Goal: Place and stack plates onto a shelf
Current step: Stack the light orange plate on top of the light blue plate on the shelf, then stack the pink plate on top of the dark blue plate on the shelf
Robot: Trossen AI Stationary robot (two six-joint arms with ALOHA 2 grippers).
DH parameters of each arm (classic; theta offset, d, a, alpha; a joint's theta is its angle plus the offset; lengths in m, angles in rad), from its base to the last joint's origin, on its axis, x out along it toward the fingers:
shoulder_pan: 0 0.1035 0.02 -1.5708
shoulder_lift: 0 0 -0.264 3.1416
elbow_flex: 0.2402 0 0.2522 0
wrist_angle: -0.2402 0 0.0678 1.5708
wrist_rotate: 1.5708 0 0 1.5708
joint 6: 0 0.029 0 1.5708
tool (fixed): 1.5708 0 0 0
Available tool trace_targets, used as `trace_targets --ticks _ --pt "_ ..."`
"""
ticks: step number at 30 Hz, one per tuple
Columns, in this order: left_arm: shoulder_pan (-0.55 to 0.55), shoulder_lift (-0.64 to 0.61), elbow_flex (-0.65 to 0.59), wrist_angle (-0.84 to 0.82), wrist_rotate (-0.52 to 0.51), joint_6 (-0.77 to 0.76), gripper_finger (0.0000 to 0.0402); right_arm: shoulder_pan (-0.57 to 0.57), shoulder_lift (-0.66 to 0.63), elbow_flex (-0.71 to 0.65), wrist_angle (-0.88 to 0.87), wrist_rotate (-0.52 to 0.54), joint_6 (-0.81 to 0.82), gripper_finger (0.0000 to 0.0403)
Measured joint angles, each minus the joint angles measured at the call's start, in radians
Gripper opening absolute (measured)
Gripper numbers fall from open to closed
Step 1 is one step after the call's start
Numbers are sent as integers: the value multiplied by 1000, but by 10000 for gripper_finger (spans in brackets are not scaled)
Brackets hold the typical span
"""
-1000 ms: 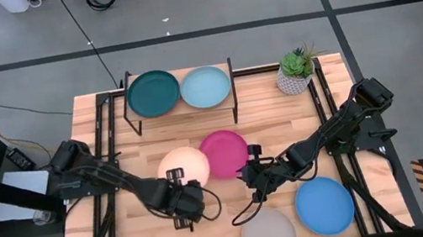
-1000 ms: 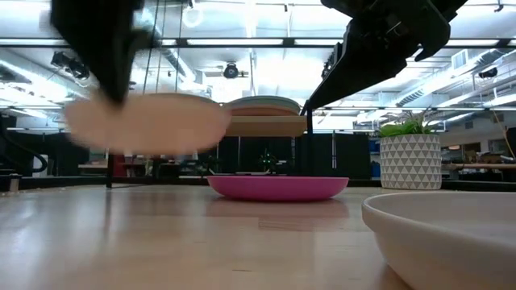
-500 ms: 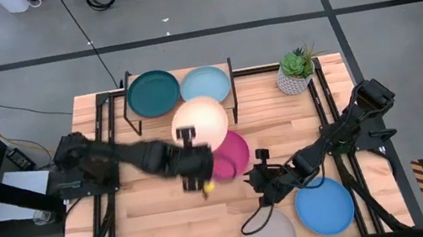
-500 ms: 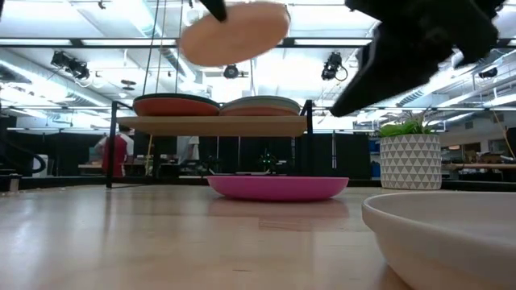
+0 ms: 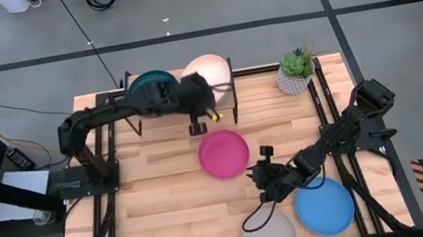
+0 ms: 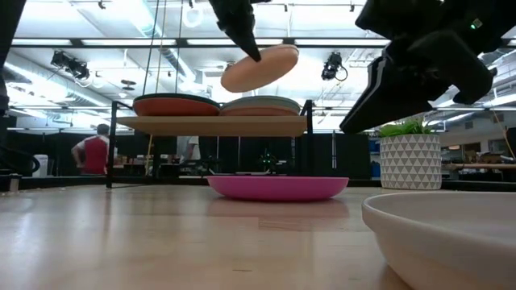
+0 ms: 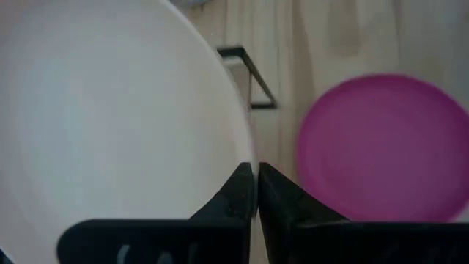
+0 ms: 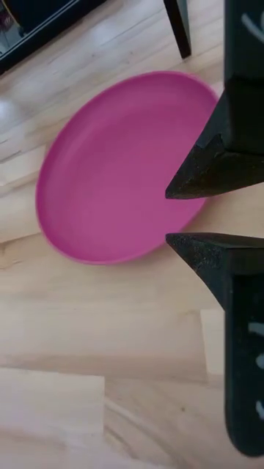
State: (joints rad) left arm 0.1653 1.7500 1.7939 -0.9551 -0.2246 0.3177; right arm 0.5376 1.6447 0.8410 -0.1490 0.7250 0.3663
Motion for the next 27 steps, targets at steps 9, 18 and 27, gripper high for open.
trace_targets --ticks 9,18,27 --pt "103 49 1 -11 125 28 17 7 0 0 2 8 1 91" --pt "94 124 0 -88 63 34 78 18 0 0 14 12 -1 91" --pt "67 85 0 -71 -52 71 166 17 0 0 18 15 -18 91"
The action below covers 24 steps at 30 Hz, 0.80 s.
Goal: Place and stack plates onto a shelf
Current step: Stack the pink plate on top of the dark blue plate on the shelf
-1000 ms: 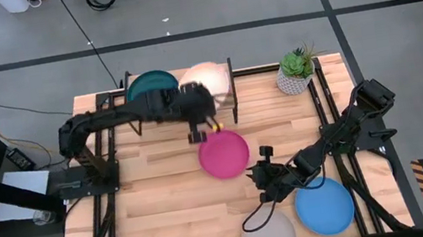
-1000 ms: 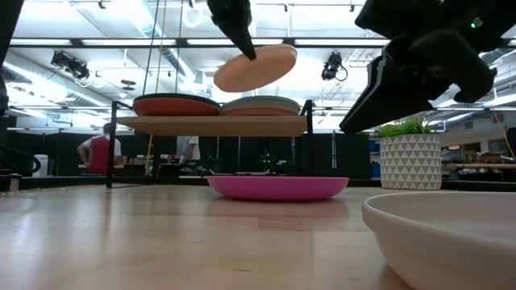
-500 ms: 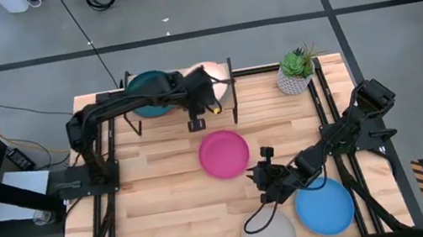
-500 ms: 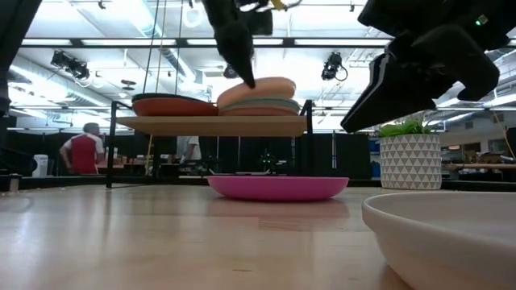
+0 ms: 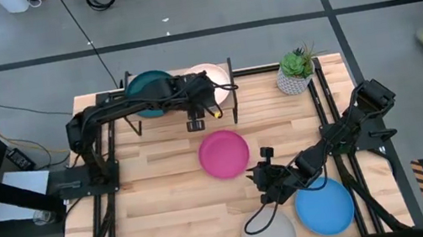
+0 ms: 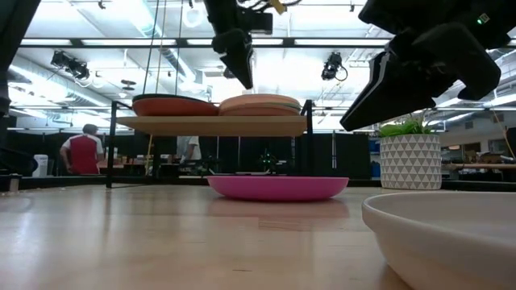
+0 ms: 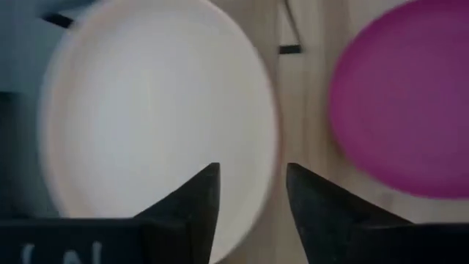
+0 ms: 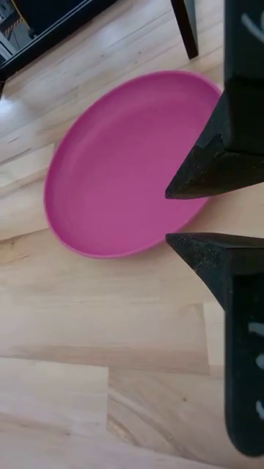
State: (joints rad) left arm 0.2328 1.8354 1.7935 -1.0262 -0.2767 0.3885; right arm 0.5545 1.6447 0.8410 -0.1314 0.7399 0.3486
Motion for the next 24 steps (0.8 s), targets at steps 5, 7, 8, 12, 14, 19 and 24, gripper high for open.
trace_targets --ticks 5,7,8,12,14,19,24 --pt "-64 -42 1 34 15 23 172 0 0 0 3 2 -11 91" --pt "-110 -46 2 34 87 23 169 0 0 0 3 3 -15 91" --pt "-137 -46 1 29 128 22 167 0 0 0 3 3 -16 91" --pt "-255 -34 0 8 206 -3 159 1 0 0 -4 3 -19 91" --pt "-317 -12 -1 -40 207 -18 156 8 -1 0 -23 3 -17 91" --pt "-439 52 -1 -107 173 -92 155 43 -43 0 -132 24 40 91" --pt "-521 128 -2 -62 136 -111 155 86 -111 0 -192 84 65 91"
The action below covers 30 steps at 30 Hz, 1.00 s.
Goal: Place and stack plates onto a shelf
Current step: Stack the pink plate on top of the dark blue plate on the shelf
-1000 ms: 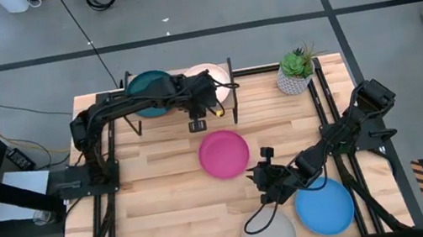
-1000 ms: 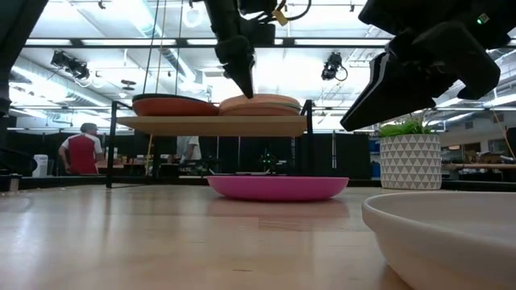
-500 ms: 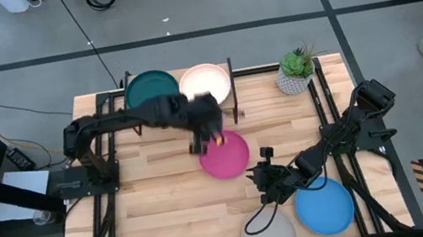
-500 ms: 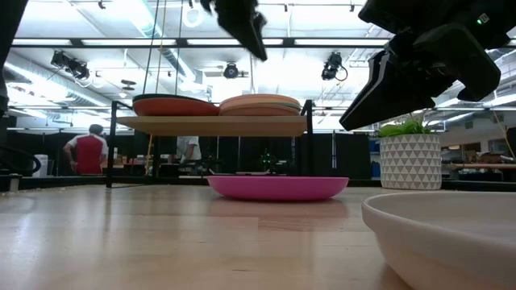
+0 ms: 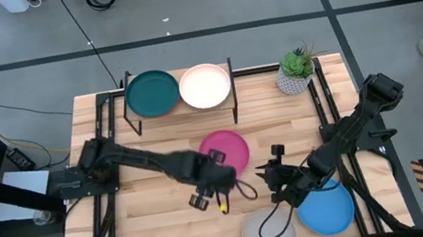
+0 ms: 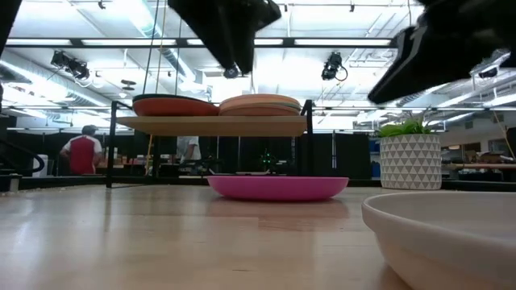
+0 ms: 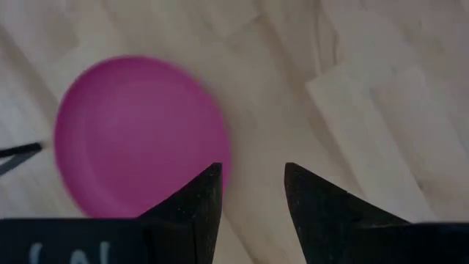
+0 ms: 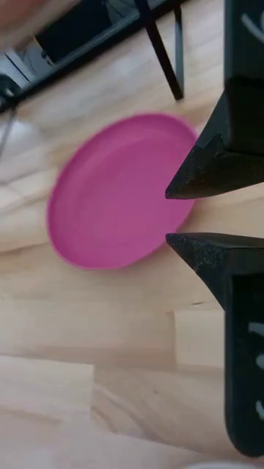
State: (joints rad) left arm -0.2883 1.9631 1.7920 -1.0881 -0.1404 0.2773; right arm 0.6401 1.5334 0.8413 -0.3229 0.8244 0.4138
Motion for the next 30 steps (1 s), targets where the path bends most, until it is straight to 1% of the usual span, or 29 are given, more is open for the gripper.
trace_targets --ticks 5,7,11,16,21,26,28,30 --pt "-19 80 0 12 -73 -5 155 24 -49 0 -7 50 6 91" --pt "-8 98 0 30 -70 -14 155 27 -56 0 -11 50 6 91" --pt "26 113 0 96 -8 -55 155 28 -56 0 -20 49 16 91" --pt "46 125 1 156 -7 -66 155 43 -53 0 -88 60 91 91" --pt "42 168 0 178 -12 -79 155 94 -53 0 -183 150 200 91" --pt "43 201 -1 221 -14 -83 155 127 -54 -21 -179 176 248 91" --pt "45 199 -26 265 -16 -85 155 131 -54 -28 -184 176 267 91" --pt "49 196 -73 326 -46 -96 155 131 -54 -32 -179 172 284 91"
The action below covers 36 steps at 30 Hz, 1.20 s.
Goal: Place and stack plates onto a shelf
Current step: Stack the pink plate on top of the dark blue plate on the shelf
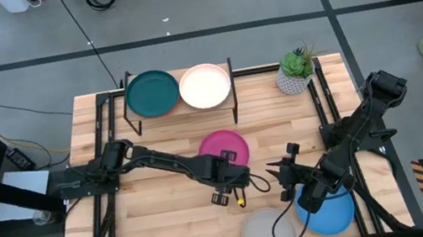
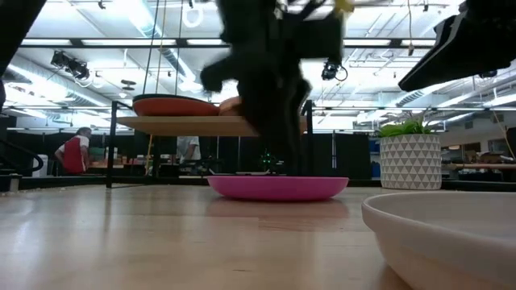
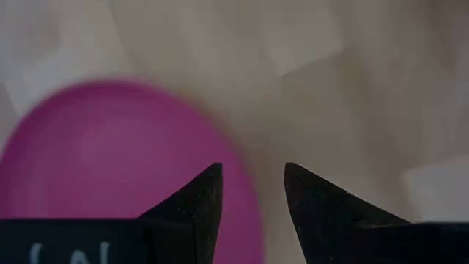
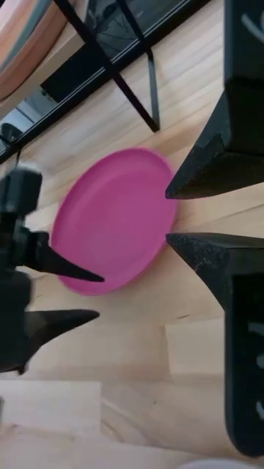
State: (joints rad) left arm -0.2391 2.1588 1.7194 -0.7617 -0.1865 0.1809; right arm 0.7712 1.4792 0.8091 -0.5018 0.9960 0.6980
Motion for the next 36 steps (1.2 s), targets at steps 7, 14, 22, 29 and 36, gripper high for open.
trace_targets --ticks 7,14,22,29,36 --pt "28 -8 -159 88 -15 -56 155 0 0 -2 15 6 -10 91" --pt "30 -13 -197 128 -55 -73 131 -3 0 -2 30 8 -25 91" --pt "8 -40 -119 -73 -126 -77 17 -3 0 -2 31 8 -39 91" --pt "-70 -215 -10 -245 -123 -178 17 -12 0 -1 39 9 -47 91" --pt "-164 -469 3 -282 -331 -275 17 -23 0 -1 54 9 -68 91"
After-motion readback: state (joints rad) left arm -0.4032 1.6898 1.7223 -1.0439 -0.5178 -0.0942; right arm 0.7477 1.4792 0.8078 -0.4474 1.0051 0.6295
